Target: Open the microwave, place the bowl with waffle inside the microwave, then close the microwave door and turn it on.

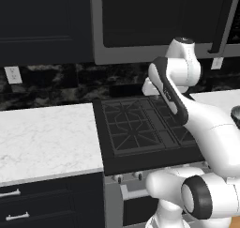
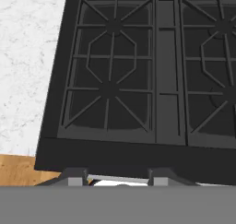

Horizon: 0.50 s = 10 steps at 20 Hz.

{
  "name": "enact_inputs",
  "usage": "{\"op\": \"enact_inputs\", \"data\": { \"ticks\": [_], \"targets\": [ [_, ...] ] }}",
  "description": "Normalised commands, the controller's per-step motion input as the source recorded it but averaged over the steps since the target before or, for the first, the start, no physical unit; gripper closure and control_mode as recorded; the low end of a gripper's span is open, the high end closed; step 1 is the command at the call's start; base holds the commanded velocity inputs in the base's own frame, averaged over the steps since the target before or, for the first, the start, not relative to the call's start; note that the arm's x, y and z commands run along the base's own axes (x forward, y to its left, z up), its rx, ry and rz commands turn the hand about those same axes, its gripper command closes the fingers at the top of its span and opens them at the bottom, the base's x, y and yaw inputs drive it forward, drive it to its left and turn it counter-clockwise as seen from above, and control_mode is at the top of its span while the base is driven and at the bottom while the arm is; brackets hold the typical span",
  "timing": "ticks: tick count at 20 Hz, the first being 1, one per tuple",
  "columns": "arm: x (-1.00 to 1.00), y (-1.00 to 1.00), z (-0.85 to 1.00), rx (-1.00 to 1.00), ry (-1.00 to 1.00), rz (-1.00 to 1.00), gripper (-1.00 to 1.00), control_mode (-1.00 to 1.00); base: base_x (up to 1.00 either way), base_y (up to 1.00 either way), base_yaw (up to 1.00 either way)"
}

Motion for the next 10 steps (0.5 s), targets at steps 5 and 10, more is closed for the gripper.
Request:
{"op": "enact_inputs", "data": {
  "ticks": [5, 10],
  "targets": [
    [-0.01, -0.02, -0.26, -0.05, 0.05, 0.00, -1.00, -1.00, 0.00, 0.00, 0.00],
    [-0.11, 0.18, -0.22, -0.14, -0.03, -0.02, -1.00, -1.00, 0.00, 0.00, 0.00]
  ]
}}
